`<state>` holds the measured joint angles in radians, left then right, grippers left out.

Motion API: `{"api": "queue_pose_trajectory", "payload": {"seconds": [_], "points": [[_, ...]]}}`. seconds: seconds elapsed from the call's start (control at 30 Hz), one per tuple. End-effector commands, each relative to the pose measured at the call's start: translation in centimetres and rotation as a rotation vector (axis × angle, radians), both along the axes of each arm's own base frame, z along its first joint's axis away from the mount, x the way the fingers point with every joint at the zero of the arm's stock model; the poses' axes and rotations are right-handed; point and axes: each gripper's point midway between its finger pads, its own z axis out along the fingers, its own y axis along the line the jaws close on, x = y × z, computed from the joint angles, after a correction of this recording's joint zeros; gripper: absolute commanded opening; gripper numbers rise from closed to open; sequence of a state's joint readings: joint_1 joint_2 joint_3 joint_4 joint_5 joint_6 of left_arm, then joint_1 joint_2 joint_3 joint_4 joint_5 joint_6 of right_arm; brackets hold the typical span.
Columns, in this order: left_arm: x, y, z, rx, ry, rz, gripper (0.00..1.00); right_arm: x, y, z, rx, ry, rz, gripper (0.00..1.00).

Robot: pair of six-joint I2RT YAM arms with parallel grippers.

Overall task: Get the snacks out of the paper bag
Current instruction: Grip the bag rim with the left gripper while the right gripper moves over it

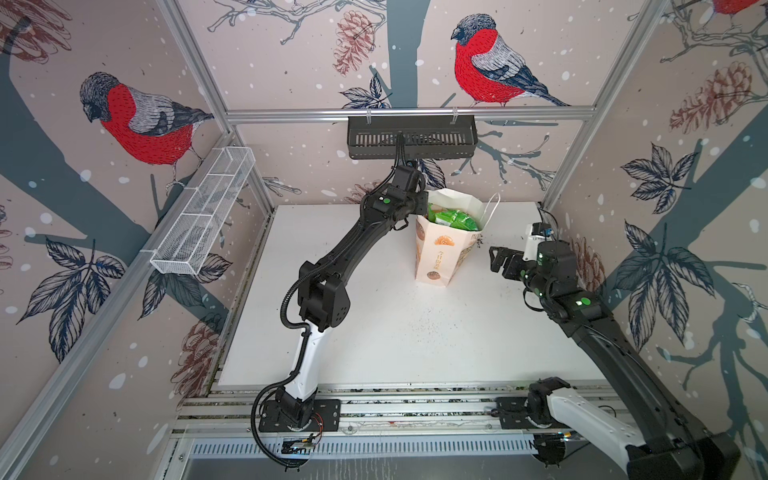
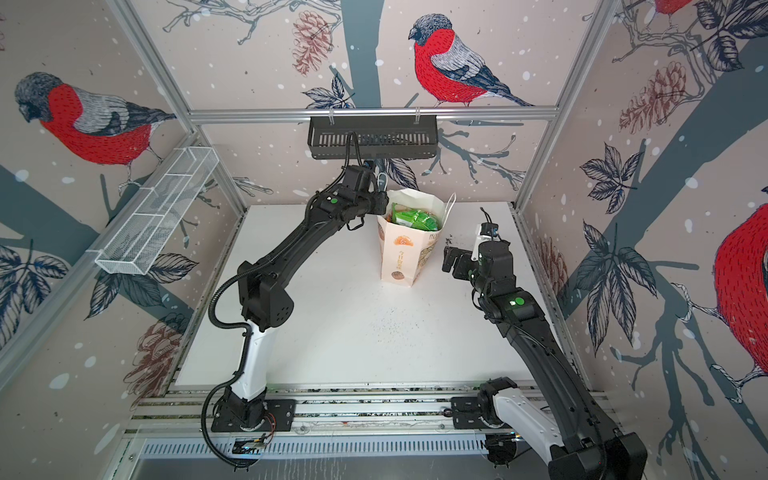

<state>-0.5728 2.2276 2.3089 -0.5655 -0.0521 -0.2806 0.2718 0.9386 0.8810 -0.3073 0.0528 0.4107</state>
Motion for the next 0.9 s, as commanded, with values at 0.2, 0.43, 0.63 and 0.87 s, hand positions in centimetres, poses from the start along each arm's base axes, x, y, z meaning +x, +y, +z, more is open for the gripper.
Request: {"api": "queue_pose_trajectory", "payload": {"seconds": [0.2,0.43,0.63,0.87], "points": [[0.0,-0.7,-0.2,-0.002,0.009,-0.029,0.32,0.1,0.0,0.5,-0.014,-0.019,0.009,1.00],[0.1,-0.6,0.0,0.001,0.002,-0.029,0.19,0.1,0.2,0.1,-0.012,-0.014,0.016,1.00],[0.2,-0.2,0.2,0.031,-0.021,-0.023,0.00,0.1,0.5,0.2,-0.001,-0.018,0.034,1.00],[0.4,0.3,1.1,0.059,-0.056,-0.019,0.00,0.2,1.0,0.8,0.017,-0.030,0.047,1.00]]}}
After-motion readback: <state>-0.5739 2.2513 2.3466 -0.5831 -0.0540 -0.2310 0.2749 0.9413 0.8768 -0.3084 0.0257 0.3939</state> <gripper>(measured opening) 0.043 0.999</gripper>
